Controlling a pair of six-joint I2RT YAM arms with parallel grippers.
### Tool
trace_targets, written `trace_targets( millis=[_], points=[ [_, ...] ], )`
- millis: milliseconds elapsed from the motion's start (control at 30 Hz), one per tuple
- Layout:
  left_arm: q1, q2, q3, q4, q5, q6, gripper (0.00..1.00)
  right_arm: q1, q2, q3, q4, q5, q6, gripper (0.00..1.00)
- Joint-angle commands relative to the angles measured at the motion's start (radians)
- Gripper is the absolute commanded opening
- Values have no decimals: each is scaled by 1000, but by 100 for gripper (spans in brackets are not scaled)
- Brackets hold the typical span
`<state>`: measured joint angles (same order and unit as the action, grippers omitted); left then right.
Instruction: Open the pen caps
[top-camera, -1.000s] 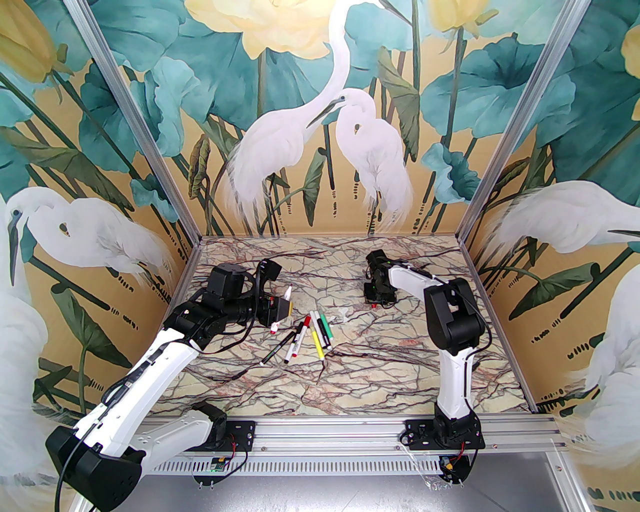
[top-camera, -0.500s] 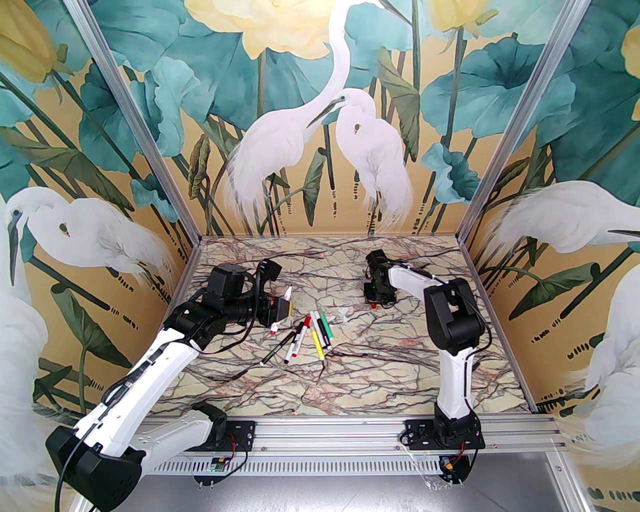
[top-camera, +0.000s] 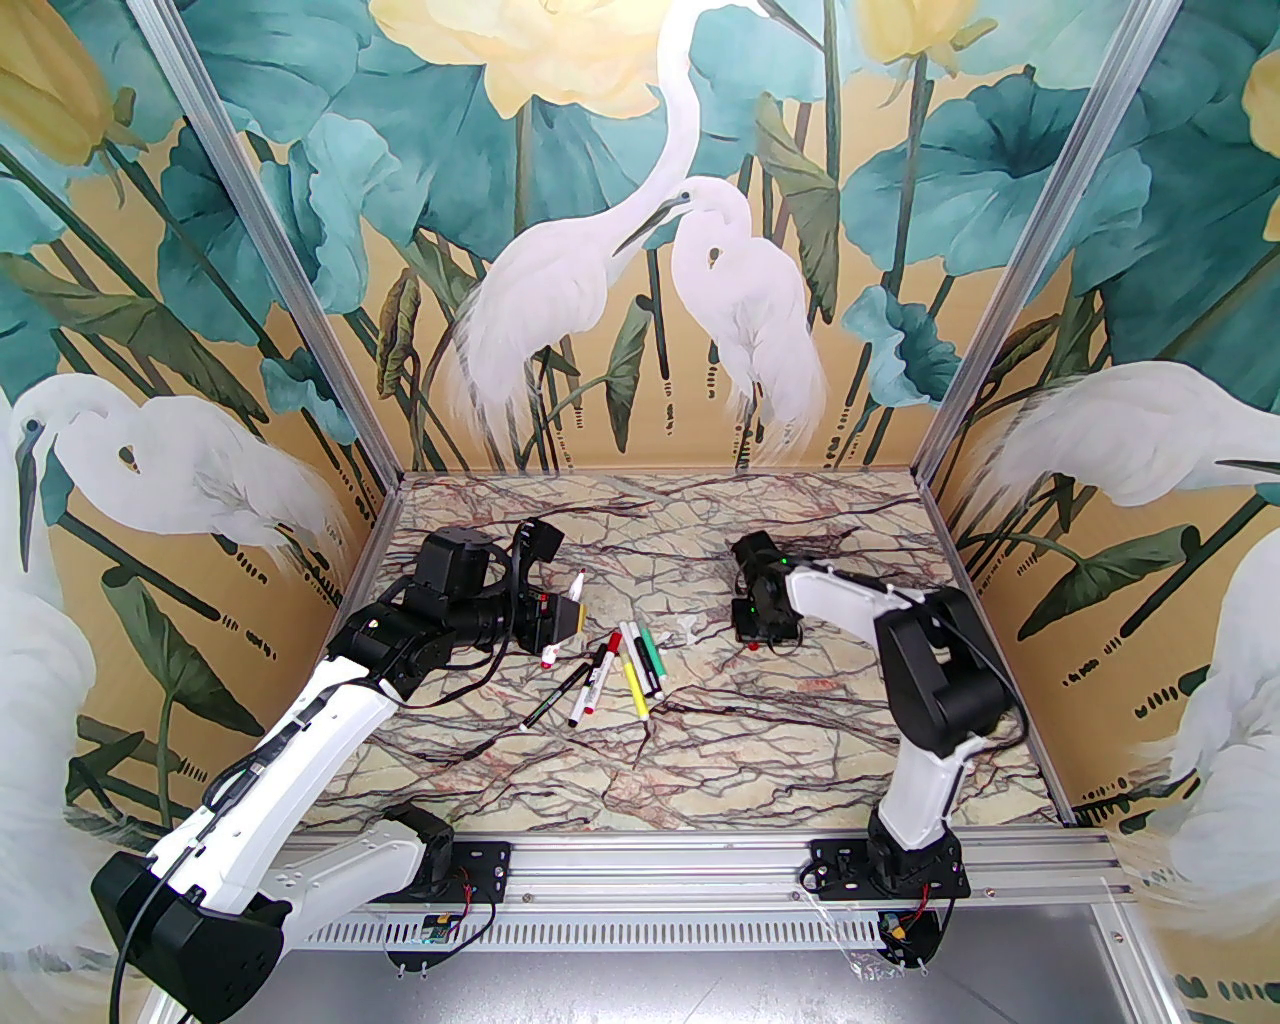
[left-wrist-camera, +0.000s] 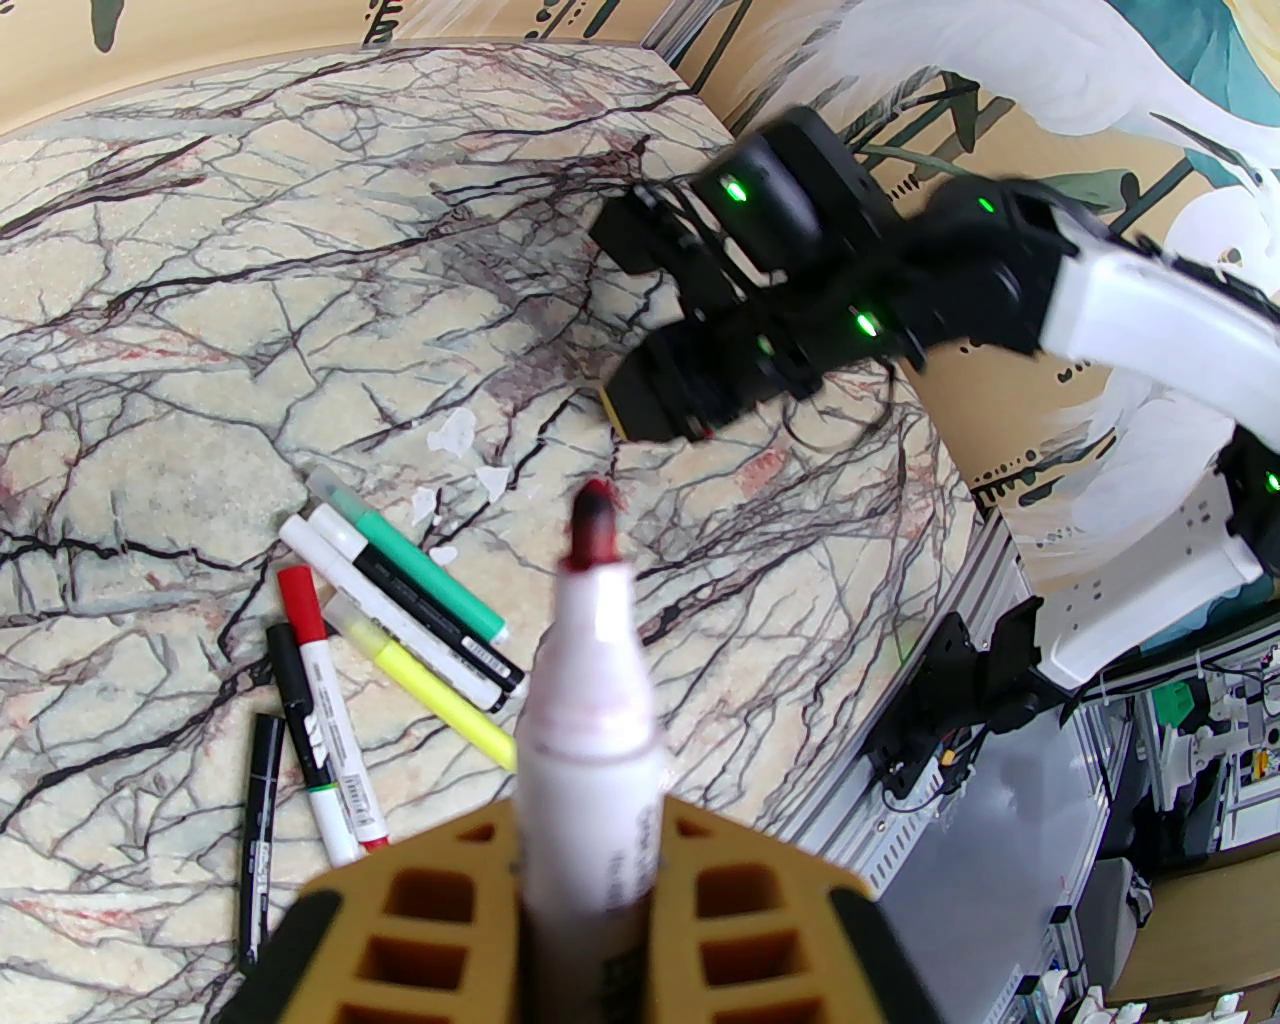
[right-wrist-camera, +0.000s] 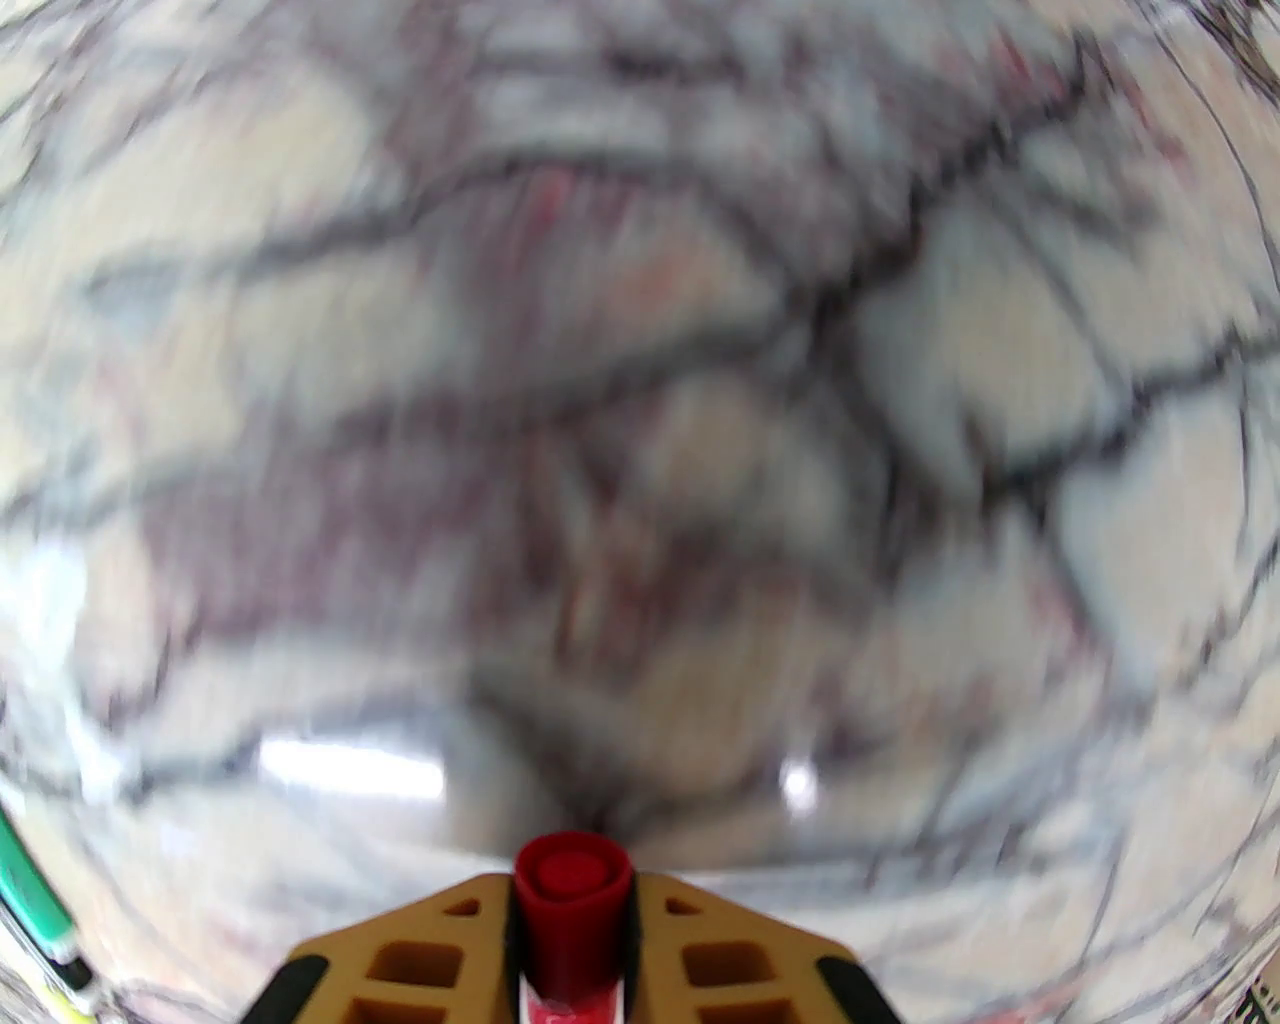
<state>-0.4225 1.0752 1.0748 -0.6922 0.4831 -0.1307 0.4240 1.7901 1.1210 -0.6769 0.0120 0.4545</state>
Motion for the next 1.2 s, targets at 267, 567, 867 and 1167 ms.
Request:
trace_targets(
  millis=[267, 567, 867, 1167],
  points=[
    [4, 5, -7, 1, 25, -2, 2, 65, -133, -157, 20, 30, 149, 24],
    [4, 7, -6, -1, 25, 0, 2, 86, -121, -181, 44, 51, 164, 26],
    [4, 5, -7, -7, 20, 3, 2, 93, -108, -195, 65, 54, 181, 31],
    [4, 3, -2, 6, 9, -14, 4, 121, -190, -217, 75, 77, 175, 39]
  ],
)
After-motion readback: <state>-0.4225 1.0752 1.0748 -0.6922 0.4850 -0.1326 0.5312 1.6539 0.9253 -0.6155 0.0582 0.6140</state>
